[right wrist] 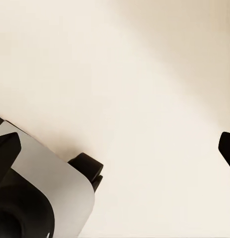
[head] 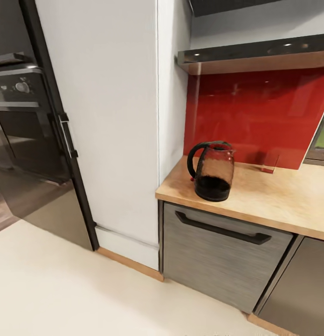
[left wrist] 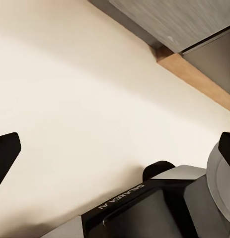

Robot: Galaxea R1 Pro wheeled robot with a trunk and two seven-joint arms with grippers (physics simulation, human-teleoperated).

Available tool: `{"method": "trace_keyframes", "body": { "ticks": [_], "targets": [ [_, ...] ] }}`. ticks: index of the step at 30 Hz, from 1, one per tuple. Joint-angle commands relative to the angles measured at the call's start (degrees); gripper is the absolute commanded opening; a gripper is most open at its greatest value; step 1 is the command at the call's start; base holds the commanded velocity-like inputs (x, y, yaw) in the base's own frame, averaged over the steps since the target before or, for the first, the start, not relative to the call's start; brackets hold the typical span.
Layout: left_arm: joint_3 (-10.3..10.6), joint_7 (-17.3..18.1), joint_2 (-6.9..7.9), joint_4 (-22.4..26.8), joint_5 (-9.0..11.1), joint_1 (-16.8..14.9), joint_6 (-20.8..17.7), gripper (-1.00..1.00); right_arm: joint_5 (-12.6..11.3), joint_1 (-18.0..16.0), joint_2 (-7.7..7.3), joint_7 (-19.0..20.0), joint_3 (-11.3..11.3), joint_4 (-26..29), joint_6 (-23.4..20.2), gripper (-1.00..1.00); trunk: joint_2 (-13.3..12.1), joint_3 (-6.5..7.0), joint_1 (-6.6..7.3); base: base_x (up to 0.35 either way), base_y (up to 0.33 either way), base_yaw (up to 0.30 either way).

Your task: Set up a coffee station on the kitchen countertop: keep the coffee maker on the countertop, move the bottle of coffee from the kitchen shelf to the counter next to the coffee maker, place a paper coffee filter on top of the coffee maker, put the saucer next to the coffee maker with the coffee cup on the saucer, and place the electric kettle next to the coffee maker.

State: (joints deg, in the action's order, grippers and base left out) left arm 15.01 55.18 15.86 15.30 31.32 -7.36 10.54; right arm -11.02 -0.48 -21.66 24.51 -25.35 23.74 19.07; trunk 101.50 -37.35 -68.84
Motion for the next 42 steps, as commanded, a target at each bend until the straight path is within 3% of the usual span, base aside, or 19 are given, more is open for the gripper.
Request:
{"method": "trace_keyframes", "body": {
  "ticks": [1,25,42],
  "targets": [
    [0.46,0.01,0.05,-0.01,0.41,-0.02,0.36,1.00,-0.59,-0.05,-0.05,0.16,-0.33,-0.01,0.09,1.00,0.03,-0.05,0.00,0.000,0.000,-0.280],
    [0.46,0.00,0.05,-0.01,0.41,-0.02,0.36,1.00,-0.59,-0.05,-0.05,0.14,-0.31,-0.01,0.09,1.00,0.03,-0.05,0.00,0.000,0.000,-0.278],
    [0.46,0.01,0.05,-0.01,0.41,-0.02,0.36,1.00,-0.62,-0.05,-0.05,-0.01,-0.22,-0.01,0.18,1.00,0.03,-0.05,0.00,0.000,0.206,-0.034]
  ]
}}
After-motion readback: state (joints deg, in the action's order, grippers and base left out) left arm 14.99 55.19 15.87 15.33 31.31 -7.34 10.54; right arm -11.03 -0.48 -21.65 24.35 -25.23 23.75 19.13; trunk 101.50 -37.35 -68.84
